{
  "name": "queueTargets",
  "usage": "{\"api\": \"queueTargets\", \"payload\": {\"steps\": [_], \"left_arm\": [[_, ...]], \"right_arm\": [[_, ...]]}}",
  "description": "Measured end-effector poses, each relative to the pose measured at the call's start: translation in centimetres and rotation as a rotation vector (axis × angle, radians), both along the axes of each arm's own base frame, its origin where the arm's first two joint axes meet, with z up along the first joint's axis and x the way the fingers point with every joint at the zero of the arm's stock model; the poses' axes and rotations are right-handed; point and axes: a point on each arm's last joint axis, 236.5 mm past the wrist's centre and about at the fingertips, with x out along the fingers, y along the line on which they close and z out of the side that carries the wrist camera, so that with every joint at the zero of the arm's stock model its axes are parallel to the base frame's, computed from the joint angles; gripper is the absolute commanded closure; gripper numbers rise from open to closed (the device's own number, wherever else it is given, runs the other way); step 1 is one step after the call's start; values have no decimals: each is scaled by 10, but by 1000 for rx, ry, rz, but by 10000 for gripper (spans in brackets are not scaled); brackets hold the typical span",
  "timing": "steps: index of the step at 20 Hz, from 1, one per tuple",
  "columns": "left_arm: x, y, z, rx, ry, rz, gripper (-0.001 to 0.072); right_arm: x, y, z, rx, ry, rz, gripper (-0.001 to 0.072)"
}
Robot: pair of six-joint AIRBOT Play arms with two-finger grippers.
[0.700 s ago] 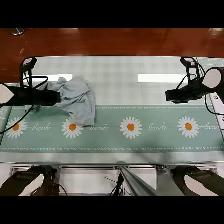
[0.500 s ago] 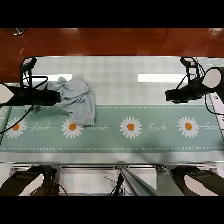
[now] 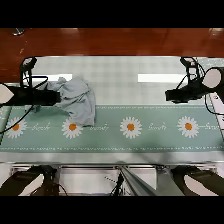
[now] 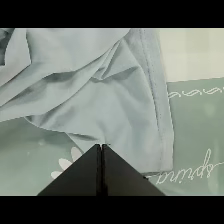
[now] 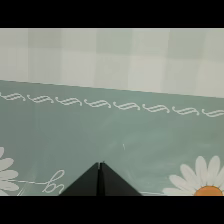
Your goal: Fold the shirts.
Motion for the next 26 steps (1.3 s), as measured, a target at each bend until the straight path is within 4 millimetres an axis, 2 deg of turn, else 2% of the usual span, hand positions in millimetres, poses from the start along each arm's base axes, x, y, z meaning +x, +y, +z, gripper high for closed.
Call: {"api": "queueTargets", "payload": {"steps": [7,8,9,10,11,13,15,18,21,23,26], "left_arm": [[2,0,1,0,-8,2,680],[4,0,2,-1,-17,5,678],[5,1,3,-2,-25,7,629],[10,1,5,-3,-44,13,262],[13,1,7,-5,-61,18,9],[21,4,12,2,-97,26,6],[30,24,21,94,-143,21,6],[36,90,30,268,-157,127,8],[40,154,29,355,-143,270,10],[42,184,15,372,-105,336,10],[50,195,-27,335,-15,365,10]], "right_arm": [[5,0,1,-1,-20,0,683],[8,-2,2,-8,-36,0,586],[11,-4,3,-17,-49,0,206],[14,-6,2,-28,-56,-3,88],[15,-8,2,-35,-58,-8,89],[12,-14,-5,-60,-29,-12,91],[1,-24,-8,-106,21,-8,92],[-17,-39,3,-165,45,-5,92],[-28,-38,23,-147,-19,-24,92],[-33,-33,34,-107,-65,-48,92],[-36,-22,41,-39,-103,-81,92]]}}
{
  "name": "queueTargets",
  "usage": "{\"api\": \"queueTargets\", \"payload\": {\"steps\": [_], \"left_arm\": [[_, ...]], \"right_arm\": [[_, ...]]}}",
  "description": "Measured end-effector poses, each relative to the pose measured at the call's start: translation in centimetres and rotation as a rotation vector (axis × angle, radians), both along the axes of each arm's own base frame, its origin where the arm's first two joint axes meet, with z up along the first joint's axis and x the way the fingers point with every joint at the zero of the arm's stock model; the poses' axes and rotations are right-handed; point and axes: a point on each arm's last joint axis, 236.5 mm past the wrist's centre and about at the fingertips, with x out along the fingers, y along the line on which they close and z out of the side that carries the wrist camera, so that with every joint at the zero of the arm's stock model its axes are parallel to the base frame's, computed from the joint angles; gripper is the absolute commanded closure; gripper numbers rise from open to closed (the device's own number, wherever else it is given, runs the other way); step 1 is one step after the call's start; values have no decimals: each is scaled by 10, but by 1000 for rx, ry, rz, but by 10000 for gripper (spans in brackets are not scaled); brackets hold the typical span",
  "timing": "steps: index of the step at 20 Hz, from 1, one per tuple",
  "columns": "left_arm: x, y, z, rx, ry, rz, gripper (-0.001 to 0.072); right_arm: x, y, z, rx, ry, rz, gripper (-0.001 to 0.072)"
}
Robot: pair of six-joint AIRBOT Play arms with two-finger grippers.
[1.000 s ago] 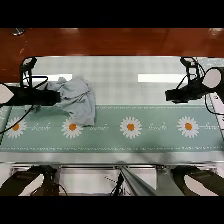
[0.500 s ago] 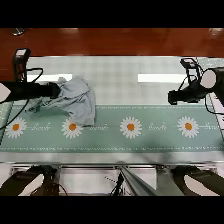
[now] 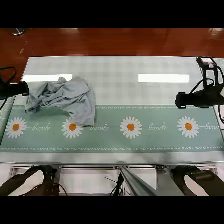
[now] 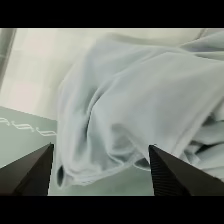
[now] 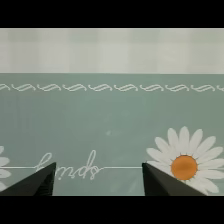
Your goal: Fold the shirts.
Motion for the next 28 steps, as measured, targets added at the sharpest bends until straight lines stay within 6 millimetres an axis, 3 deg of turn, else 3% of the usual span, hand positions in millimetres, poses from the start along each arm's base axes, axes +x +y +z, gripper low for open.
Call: {"api": "queueTargets", "payload": {"steps": [4,7,8,9,12,14,15,17,19,21,23,25,27,28], "left_arm": [[12,-18,-56,-72,97,-40,10],[14,-51,-86,-146,159,-88,27],[15,-64,-93,-171,175,-112,309],[14,-79,-98,-200,190,-135,687],[13,-114,-102,-256,225,-196,682],[17,-135,-85,-303,231,-234,681],[26,-144,-67,-322,200,-258,681],[49,-165,-10,-375,86,-313,682],[73,-188,72,-436,-99,-384,682],[85,-214,176,-496,-331,-466,682],[77,-235,278,-516,-554,-554,682],[53,-254,366,-528,-743,-637,682],[17,-273,436,-533,-894,-724,682],[0,-282,459,-541,-947,-761,682]], "right_arm": [[4,18,7,100,-43,-26,92],[11,26,12,147,-79,-48,93],[12,27,13,155,-86,-54,92],[14,28,14,163,-94,-59,92],[17,30,16,176,-108,-64,93],[18,30,22,180,-127,-63,93],[19,30,28,182,-145,-61,93],[20,30,46,187,-194,-53,93],[18,30,68,190,-255,-41,93],[10,30,89,192,-310,-25,93],[-4,29,108,189,-354,-3,93],[-20,27,125,186,-398,13,93],[-35,26,142,187,-453,25,93],[-43,25,149,188,-477,28,93]]}}
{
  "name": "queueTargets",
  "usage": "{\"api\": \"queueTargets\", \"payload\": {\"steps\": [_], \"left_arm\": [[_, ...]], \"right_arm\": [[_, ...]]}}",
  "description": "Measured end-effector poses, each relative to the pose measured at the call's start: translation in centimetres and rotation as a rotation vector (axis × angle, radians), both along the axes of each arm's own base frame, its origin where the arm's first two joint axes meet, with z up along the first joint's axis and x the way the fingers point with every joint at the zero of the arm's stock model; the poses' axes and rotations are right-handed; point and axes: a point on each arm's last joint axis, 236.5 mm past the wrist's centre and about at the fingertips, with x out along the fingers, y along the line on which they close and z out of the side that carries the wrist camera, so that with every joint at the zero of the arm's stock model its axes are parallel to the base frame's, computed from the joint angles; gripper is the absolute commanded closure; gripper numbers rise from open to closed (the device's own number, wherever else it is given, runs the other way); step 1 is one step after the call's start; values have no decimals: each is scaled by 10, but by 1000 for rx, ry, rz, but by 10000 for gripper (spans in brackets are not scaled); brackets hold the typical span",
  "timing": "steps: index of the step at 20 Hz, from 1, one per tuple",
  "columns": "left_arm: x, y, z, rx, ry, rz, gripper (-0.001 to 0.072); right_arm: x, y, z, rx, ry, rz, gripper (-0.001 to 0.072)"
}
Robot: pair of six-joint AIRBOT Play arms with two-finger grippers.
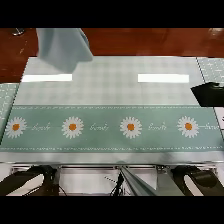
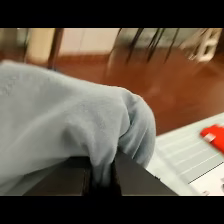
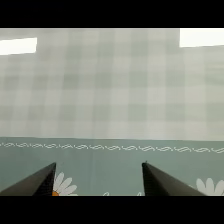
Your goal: Fold the shirts.
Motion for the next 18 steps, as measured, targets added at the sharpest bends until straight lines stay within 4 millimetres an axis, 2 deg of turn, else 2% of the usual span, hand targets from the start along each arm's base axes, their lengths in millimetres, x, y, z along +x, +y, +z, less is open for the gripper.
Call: {"api": "queueTargets", "payload": {"steps": [2,4,8,10,12,14,16,18], "left_arm": [[-30,-20,26,-19,-64,-63,682],[-50,-45,32,-37,-80,-135,682],[-75,-113,15,-85,-65,-294,682],[-81,-144,-3,-104,-42,-344,682],[-83,-169,-38,-94,32,-380,681],[-79,-188,-96,-59,168,-398,681],[-84,-201,-171,5,340,-420,681],[-94,-203,-252,88,516,-428,680]], "right_arm": [[-14,-1,12,3,-42,3,93],[-25,-2,19,5,-67,4,93],[-38,-3,24,6,-81,6,93],[-41,-4,24,8,-83,5,93],[-43,-4,24,8,-83,4,93],[-44,-4,24,7,-79,4,93],[-45,-4,23,8,-73,3,93],[-45,-4,22,10,-68,0,93]]}}
